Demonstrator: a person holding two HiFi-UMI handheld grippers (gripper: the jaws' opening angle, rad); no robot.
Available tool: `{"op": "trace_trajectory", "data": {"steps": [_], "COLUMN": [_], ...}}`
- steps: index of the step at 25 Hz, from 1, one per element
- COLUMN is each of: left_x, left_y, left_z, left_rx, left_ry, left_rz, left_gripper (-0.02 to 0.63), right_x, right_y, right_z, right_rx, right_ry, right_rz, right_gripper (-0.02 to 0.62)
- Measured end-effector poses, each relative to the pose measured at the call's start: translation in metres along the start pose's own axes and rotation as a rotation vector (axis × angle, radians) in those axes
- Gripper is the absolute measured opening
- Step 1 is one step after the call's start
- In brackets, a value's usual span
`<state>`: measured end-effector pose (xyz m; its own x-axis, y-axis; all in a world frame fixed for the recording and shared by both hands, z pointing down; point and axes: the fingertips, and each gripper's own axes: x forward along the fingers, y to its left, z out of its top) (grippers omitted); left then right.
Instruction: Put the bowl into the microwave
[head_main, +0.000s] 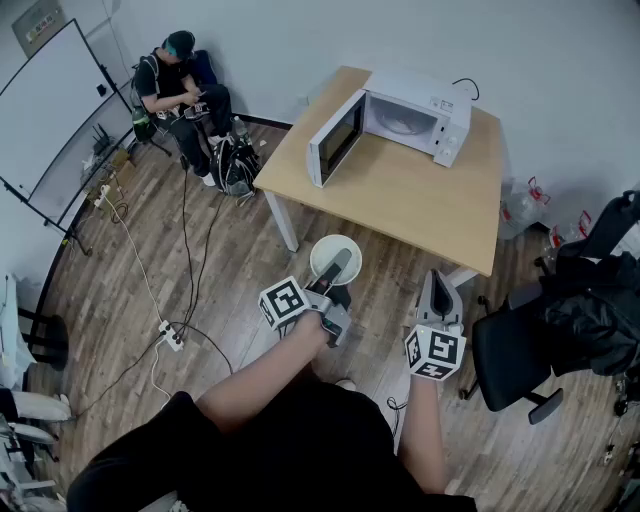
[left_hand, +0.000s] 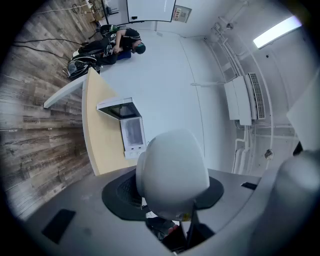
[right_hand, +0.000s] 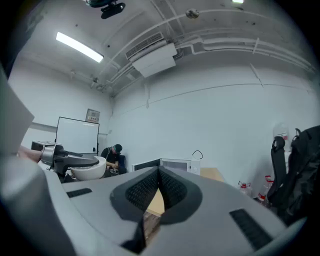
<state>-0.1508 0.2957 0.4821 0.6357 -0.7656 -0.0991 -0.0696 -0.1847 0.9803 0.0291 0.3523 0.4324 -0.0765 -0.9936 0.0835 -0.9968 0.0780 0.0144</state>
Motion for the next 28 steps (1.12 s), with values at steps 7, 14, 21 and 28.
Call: {"op": "trace_trajectory", "data": {"steps": [7,14,21,28], "left_x": [-0.014,-0.006,0.021,0.087], "left_y": [-0.011,-0.011,0.010,0.029], "left_z": [-0.024,-0.048,-0.046,-0.025], "left_rx": [-0.008,-0.060,-0.076,-0.093], "left_ry": [-0.003,0.047,0.074,0.106], "left_rz": [-0.021,-0.109,-0.094,-0.116], "left_gripper": [0.202,0.202,0.202,0.202], "right_x": [-0.025,-0.032,-0.011,0.049], "right_y": [0.000,-0.013,-0.032,-0.056], "right_z": [0.007,-0.017,-0.043,-0.038], "right_rx": [0.007,0.042,0.090,0.060], "right_ry": [-0.045,-0.019,0.039,0.062], "right_rz": [0.047,0.017,-0.025,-0.053], "right_gripper": [0.059,0.060,0.060,0.059]}}
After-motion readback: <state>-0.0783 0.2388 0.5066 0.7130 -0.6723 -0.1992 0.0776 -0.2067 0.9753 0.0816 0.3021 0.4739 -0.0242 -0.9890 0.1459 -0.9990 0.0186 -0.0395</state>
